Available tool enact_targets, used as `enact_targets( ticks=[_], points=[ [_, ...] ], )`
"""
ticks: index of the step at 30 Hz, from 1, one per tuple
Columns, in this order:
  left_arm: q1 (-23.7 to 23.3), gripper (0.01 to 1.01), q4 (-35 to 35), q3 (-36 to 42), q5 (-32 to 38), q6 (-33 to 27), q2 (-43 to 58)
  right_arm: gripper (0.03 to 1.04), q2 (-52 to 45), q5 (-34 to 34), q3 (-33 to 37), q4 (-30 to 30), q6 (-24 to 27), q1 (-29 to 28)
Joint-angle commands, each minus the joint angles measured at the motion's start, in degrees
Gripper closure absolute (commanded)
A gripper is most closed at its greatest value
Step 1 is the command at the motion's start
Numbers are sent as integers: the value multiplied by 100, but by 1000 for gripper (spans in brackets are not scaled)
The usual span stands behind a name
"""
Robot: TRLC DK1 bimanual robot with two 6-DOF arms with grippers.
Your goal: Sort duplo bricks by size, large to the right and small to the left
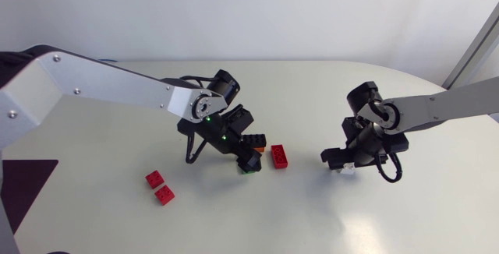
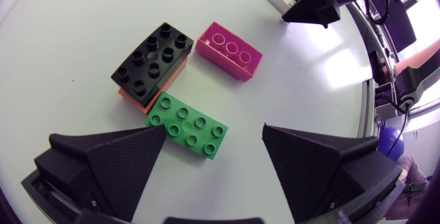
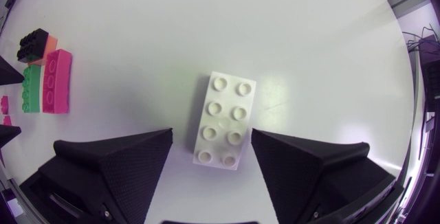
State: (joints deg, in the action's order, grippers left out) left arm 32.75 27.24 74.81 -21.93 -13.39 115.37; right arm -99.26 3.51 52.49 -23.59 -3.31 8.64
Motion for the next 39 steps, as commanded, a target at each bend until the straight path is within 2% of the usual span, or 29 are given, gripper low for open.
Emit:
enact_targets(
  ticks=[1, 10, 15, 19, 24, 30, 39],
  points=[
    [12, 64, 176, 69, -39, 170, 91, 154, 170, 62, -2, -40, 24, 234],
    [319, 64, 264, -19, -373, 214, -50, 156, 83, 238, 868, -444, -521, 1333],
    [495, 64, 334, -80, -637, 214, -252, 156, -199, 335, 1273, -602, -724, 1763],
    [232, 61, 343, -203, -883, 179, -691, 156, -708, 326, 1545, -620, -820, 1957],
    [-375, 59, 431, -388, -909, 3, -1289, 156, -1113, 264, 1905, -664, -899, 2071],
    [-973, 59, 448, -432, -892, -358, -1456, 159, -1341, 256, 1984, -664, -1014, 2264],
    [-1122, 59, 440, -335, -900, -507, -1368, 159, -1060, 256, 2020, -778, -1075, 2308]
  ],
)
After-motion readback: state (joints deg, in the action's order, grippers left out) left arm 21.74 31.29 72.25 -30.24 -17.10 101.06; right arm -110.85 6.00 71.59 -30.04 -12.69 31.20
